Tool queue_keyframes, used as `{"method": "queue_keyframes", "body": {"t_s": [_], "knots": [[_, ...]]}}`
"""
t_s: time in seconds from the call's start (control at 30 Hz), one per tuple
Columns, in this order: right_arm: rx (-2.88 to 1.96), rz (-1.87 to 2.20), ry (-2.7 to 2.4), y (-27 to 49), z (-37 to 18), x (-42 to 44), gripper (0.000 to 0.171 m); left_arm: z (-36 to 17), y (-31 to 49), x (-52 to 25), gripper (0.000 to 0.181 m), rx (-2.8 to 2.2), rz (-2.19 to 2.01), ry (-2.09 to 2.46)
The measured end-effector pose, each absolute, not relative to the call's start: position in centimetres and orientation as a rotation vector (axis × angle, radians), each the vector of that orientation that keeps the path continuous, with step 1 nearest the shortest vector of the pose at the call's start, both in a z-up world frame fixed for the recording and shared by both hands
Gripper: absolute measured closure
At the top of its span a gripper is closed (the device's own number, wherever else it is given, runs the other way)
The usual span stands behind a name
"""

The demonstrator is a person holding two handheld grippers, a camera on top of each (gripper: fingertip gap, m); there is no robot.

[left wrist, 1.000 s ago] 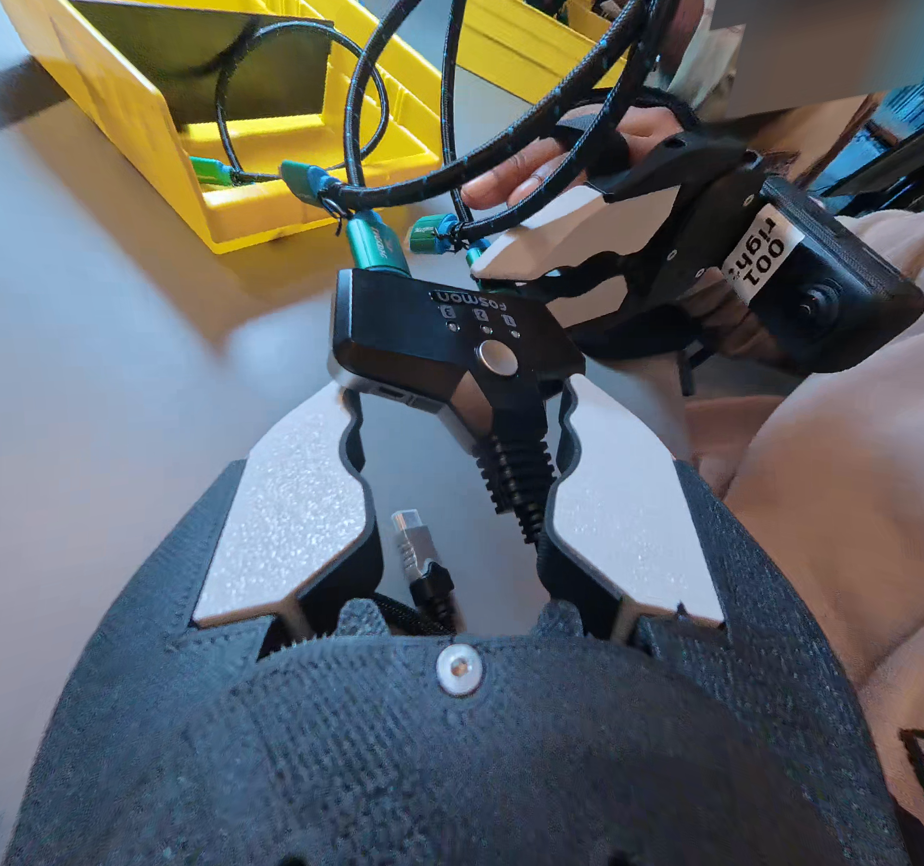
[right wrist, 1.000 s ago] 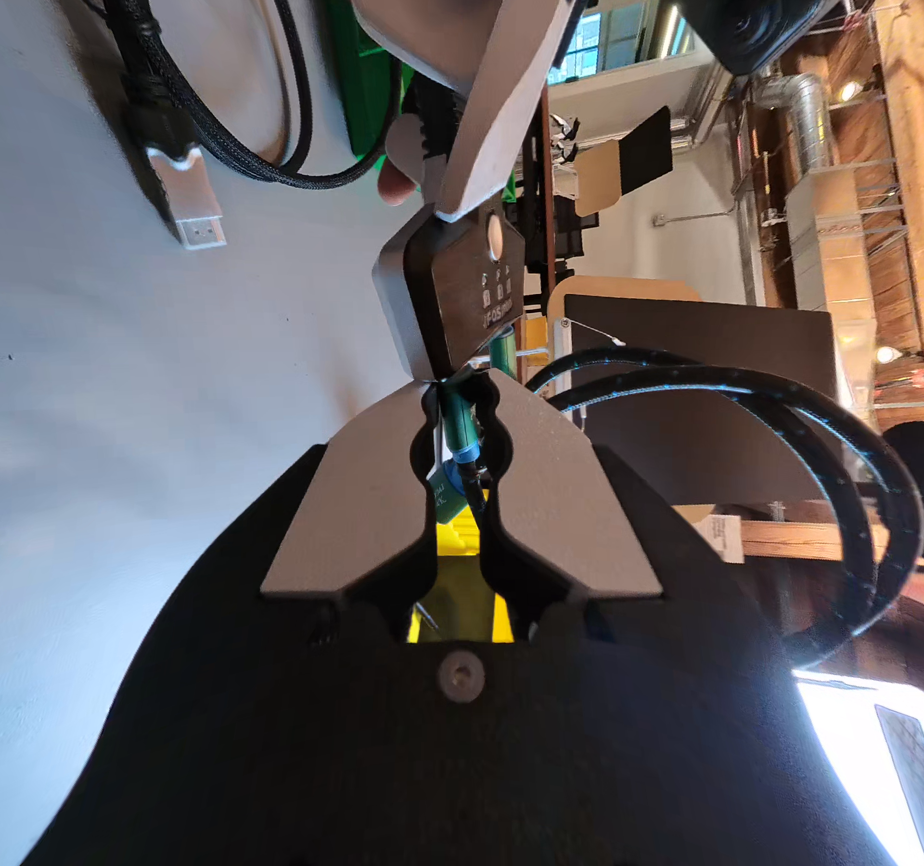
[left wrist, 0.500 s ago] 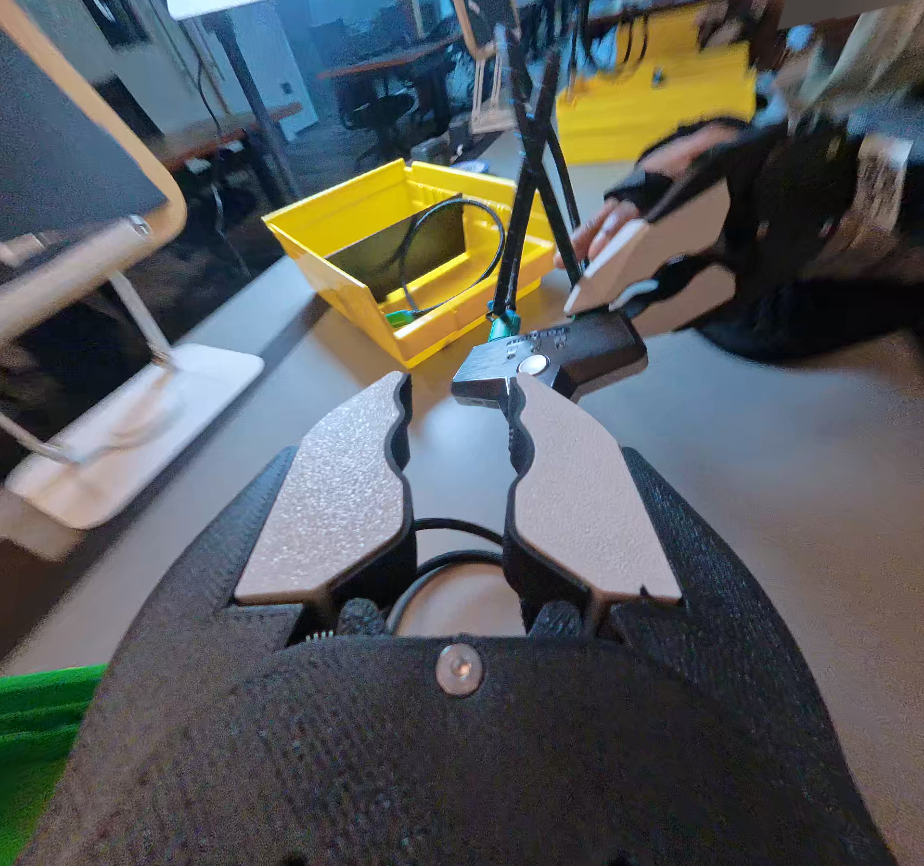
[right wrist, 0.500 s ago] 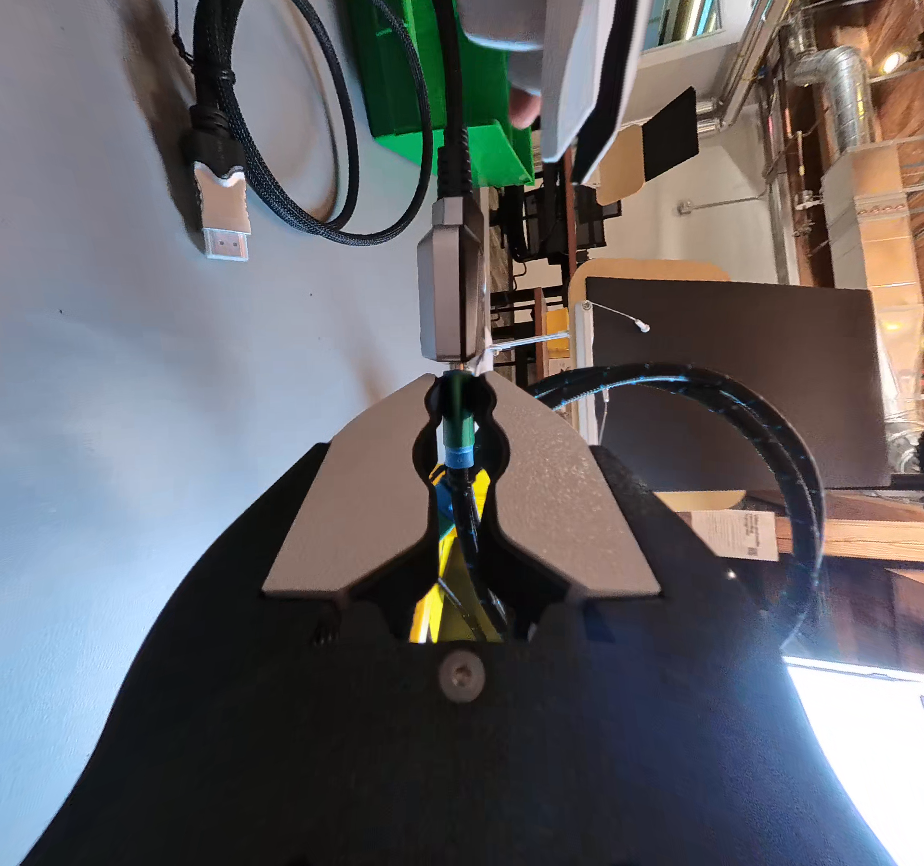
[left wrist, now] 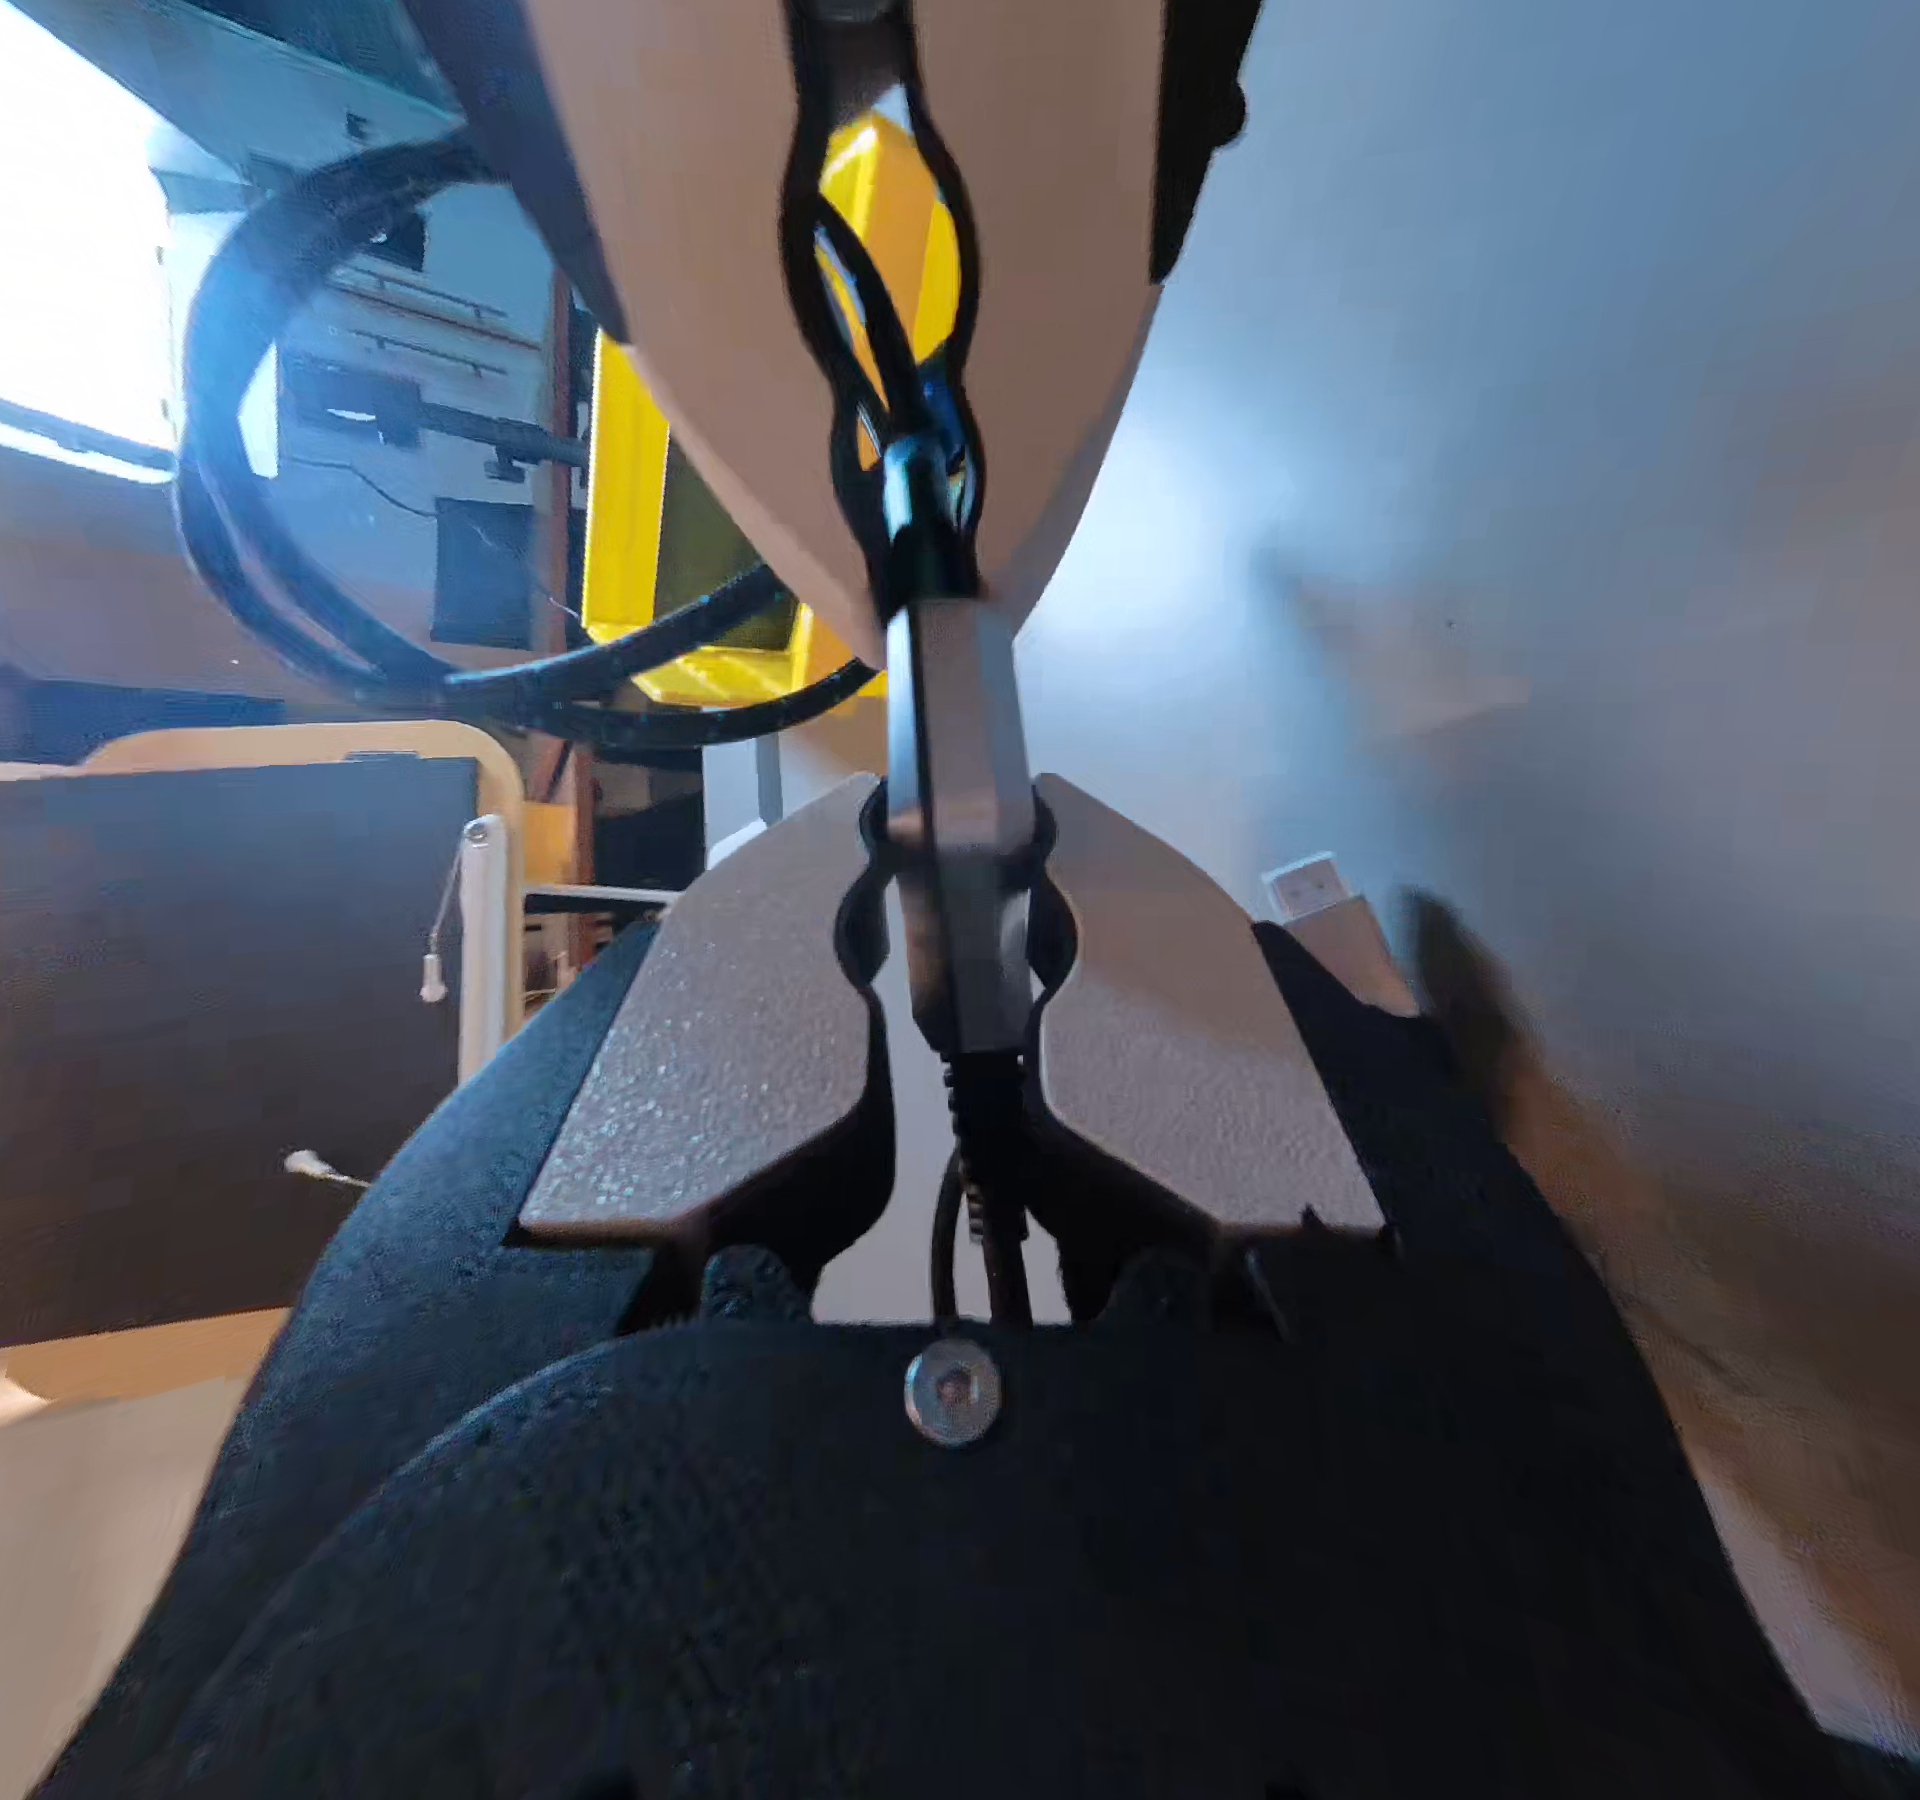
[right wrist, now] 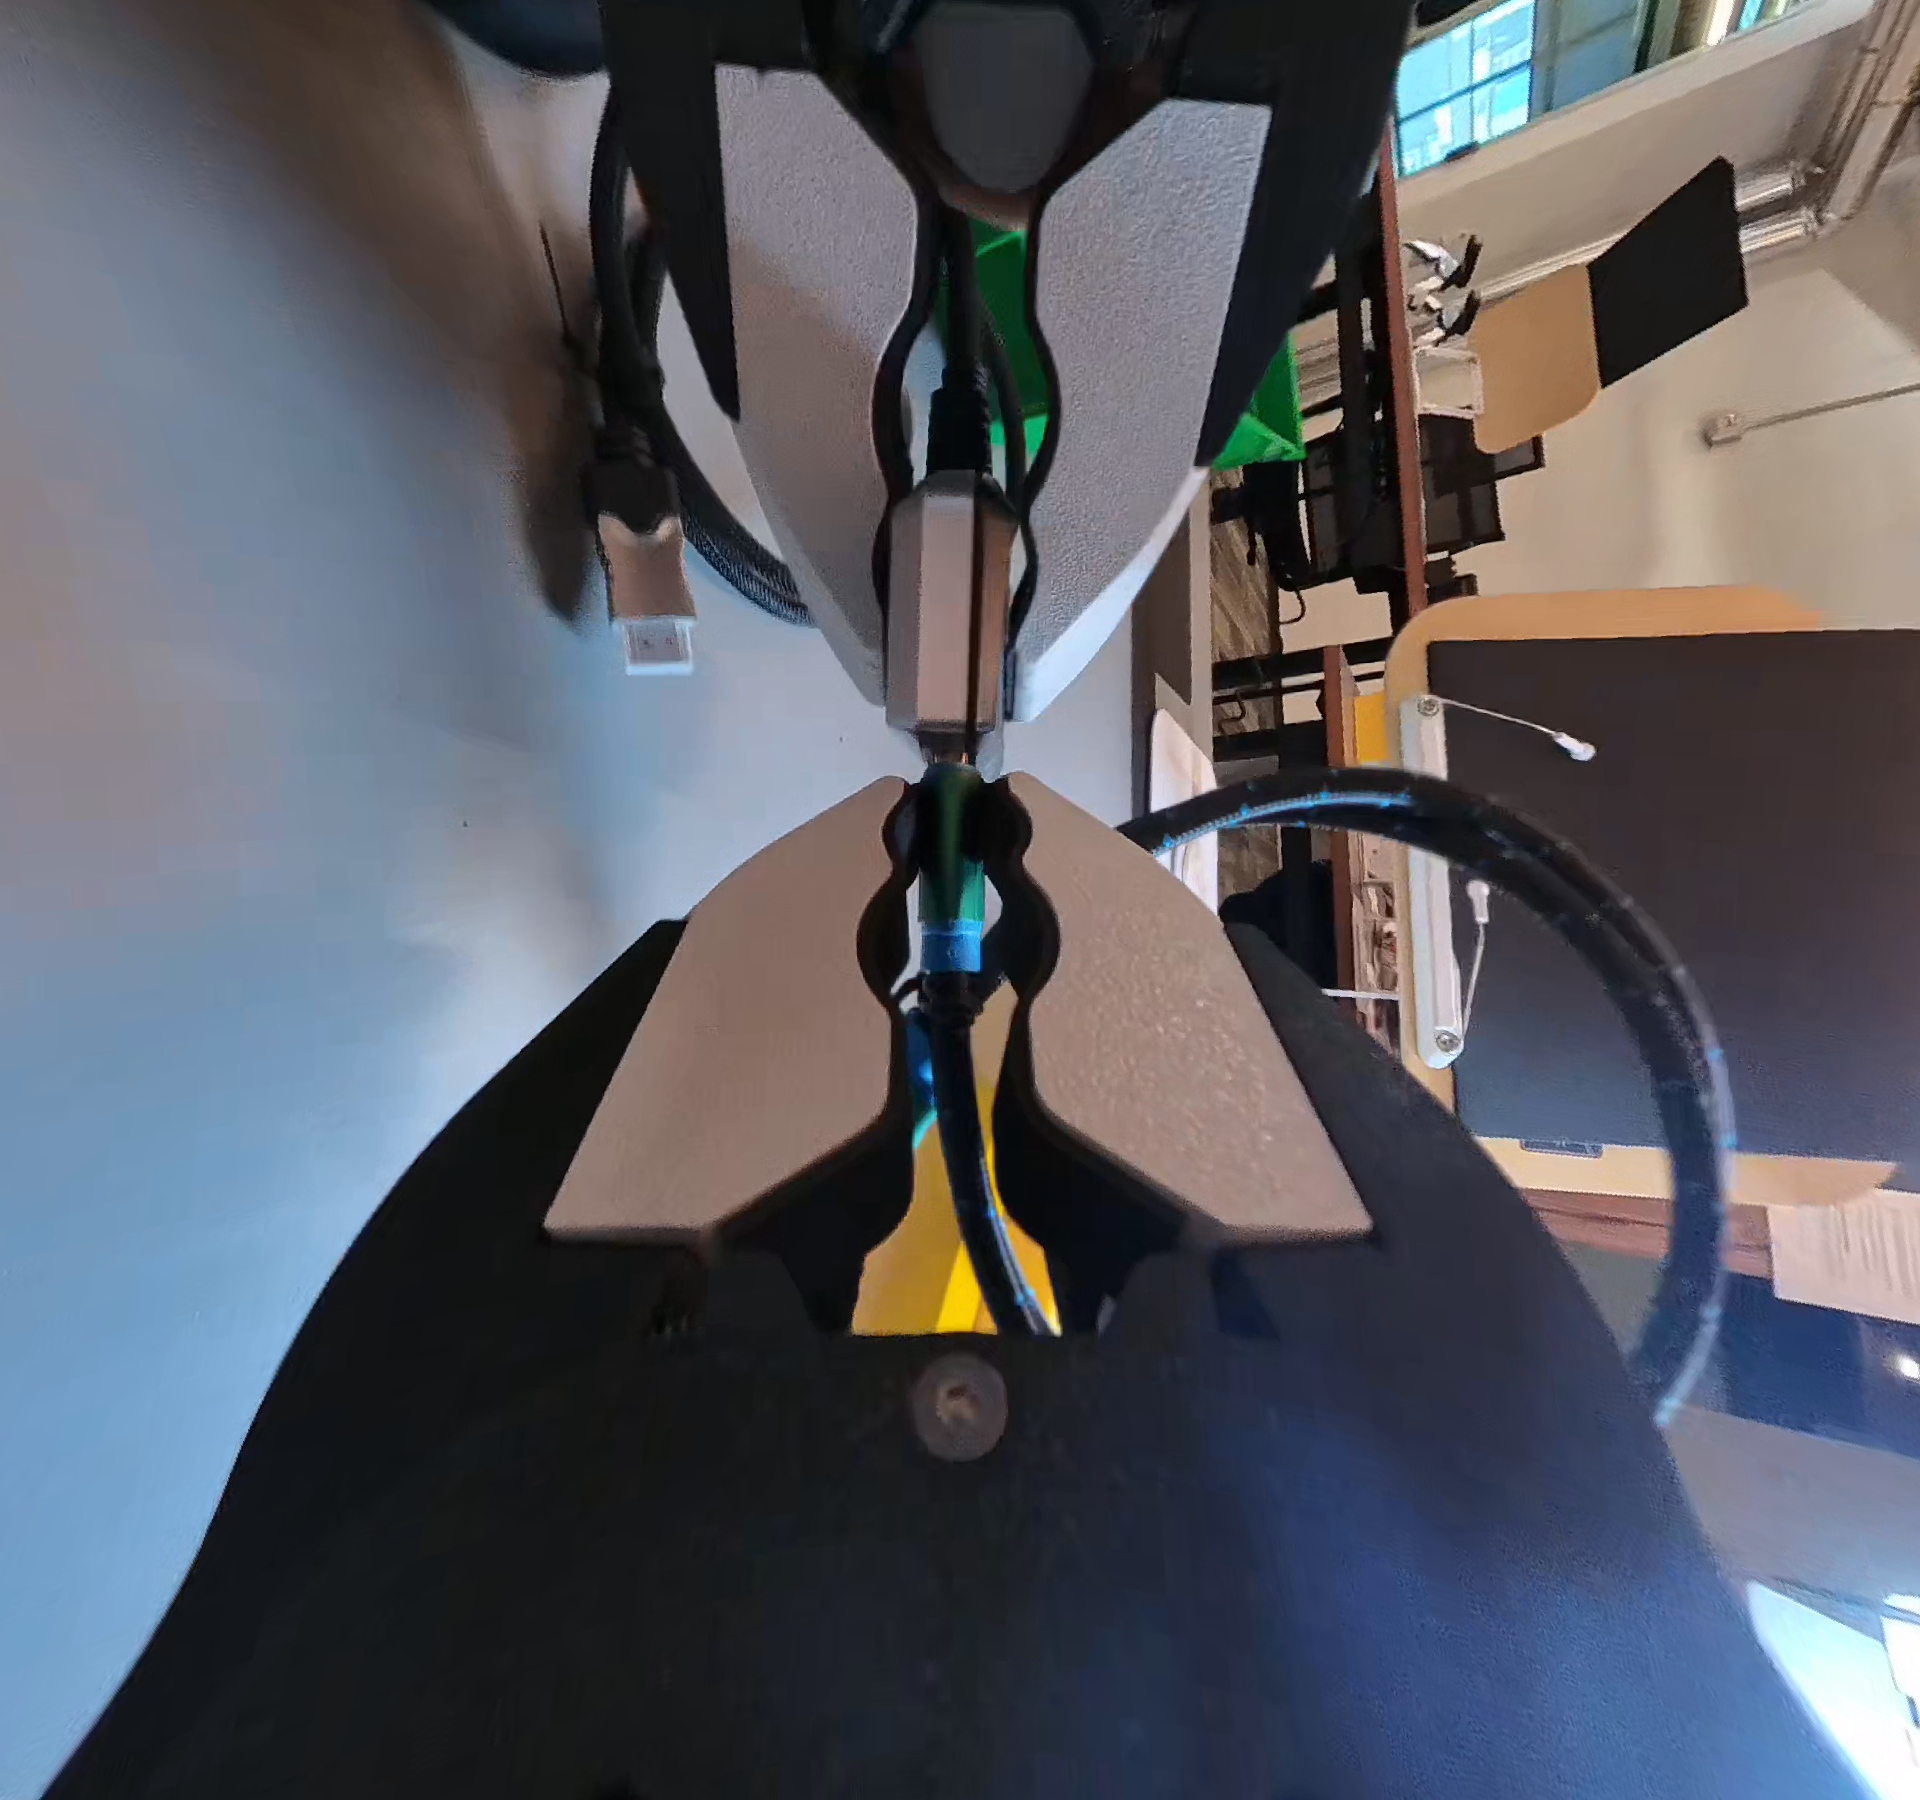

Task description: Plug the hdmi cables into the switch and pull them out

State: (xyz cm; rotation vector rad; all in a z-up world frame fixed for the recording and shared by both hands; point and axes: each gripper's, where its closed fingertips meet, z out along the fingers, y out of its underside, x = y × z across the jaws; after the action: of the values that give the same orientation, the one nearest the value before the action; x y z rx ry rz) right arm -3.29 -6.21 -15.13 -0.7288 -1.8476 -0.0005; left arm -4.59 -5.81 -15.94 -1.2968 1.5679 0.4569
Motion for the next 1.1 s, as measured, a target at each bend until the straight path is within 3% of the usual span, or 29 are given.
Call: {"method": "queue_keyframes", "body": {"t_s": [0.27, 0.37, 0.5, 0.87, 1.0, 1.1], "knots": [[-0.73, -0.099, -1.857, -4.4, -15.9, -3.2, 0.159, -16.5, -4.7, -5.5, 0.159, -1.418, 0.486, 1.577], [-0.819, -0.187, -1.788, -1.1, -15.1, -0.6, 0.16, -16.8, -3.1, -11.5, 0.159, -1.58, 0.618, 1.48], [-0.863, -0.115, -1.637, 0.2, -11.4, 1.5, 0.16, -15.3, -2.9, -14.9, 0.159, -1.645, 0.396, 1.24], [-0.942, -0.32, -1.371, 9.5, -2.4, 3.0, 0.16, -11.6, -3.3, -13.2, 0.159, -1.484, 0.261, 1.094], [-1.279, -0.328, -1.368, 14.5, -7.8, 2.5, 0.159, -11.0, -3.7, -12.4, 0.159, -1.424, 0.263, 1.086], [-1.395, -0.146, -1.378, 14.6, -12.2, 1.2, 0.137, -11.2, -3.9, -11.9, 0.159, -1.405, 0.238, 1.097]]}}
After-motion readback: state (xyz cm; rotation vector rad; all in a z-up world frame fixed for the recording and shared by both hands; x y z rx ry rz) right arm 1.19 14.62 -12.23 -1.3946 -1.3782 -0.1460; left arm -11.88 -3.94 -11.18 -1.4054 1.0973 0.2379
